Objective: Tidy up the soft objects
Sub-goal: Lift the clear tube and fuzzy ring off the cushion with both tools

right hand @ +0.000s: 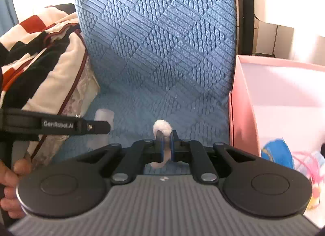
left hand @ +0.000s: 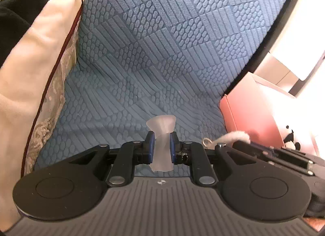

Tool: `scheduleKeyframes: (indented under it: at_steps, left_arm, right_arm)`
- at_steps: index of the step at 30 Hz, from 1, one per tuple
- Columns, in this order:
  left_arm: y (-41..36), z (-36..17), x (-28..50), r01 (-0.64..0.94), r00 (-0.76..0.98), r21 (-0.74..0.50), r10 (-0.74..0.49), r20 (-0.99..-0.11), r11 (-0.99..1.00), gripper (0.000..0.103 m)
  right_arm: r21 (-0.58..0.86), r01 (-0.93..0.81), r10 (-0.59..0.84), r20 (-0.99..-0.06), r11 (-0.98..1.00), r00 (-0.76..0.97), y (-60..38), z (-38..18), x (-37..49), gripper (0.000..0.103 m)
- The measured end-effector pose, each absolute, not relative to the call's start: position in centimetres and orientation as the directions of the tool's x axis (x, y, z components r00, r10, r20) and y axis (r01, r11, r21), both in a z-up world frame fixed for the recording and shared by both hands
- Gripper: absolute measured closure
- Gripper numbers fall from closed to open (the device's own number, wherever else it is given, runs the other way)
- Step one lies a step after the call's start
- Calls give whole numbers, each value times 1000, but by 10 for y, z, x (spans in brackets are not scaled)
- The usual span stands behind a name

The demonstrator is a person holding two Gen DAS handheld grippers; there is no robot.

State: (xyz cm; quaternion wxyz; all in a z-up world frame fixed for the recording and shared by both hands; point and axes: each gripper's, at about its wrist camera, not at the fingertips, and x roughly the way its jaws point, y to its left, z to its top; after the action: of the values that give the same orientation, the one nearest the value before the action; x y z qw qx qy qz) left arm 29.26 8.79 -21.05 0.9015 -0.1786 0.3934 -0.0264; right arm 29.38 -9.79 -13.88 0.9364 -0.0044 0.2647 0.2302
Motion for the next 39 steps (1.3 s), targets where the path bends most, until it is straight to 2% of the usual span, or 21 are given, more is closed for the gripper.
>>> scheduleKeyframes:
  at_steps: [27, 39]
  left_arm:
    - [49, -198, 209, -50, 695, -301, -183, -695, 952, 84]
    - [36, -173, 185, -36, 719, -309, -190, -669, 950, 84]
  right_arm:
    - [103, -396, 391, -503, 912, 770, -125, -153, 208, 93]
    - [116, -386, 390, -494, 915, 777, -137, -142, 183, 93]
